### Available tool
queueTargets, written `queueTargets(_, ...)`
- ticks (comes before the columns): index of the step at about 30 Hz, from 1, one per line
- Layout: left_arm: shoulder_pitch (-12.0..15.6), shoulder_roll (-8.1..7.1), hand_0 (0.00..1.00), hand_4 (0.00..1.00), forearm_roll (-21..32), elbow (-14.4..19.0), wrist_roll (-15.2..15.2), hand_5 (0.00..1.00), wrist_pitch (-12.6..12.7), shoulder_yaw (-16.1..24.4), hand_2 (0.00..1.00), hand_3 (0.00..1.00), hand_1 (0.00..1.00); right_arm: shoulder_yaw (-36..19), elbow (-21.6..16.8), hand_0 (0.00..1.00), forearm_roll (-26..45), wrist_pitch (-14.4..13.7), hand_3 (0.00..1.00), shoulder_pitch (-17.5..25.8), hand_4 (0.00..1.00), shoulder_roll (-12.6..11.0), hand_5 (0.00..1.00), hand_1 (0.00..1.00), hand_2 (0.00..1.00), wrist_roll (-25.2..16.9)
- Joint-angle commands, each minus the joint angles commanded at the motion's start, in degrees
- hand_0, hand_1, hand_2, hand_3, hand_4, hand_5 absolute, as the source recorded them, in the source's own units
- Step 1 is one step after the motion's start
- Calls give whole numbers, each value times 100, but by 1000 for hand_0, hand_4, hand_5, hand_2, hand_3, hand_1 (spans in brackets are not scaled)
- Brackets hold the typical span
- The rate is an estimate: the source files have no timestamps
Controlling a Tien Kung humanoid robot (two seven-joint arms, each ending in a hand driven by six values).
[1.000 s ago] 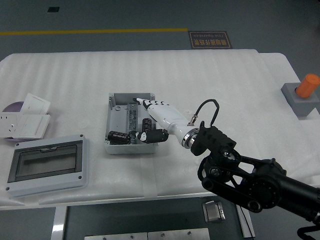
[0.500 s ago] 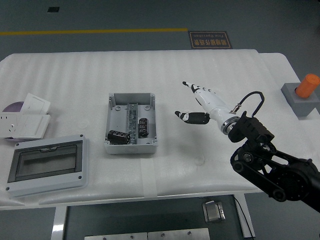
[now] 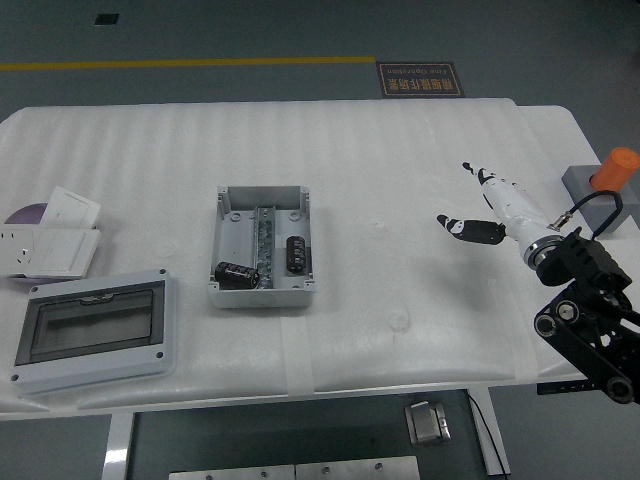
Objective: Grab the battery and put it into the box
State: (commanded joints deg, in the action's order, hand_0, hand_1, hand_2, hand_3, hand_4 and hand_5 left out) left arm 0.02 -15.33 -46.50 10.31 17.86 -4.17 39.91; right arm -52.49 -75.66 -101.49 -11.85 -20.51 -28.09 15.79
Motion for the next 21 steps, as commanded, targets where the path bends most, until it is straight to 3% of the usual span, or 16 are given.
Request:
queueTargets(9, 28, 46, 655, 602, 74, 0, -3, 392, 10, -38, 543, 576, 669, -446, 47, 943, 885, -16, 949, 200, 808, 164, 482, 905, 929, -618)
queueTargets(21, 64, 77, 656, 605, 203, 0, -44, 382, 16, -149, 541, 575, 669, -909, 38, 944, 1217, -64, 940, 417, 811, 279, 501, 900, 930, -866)
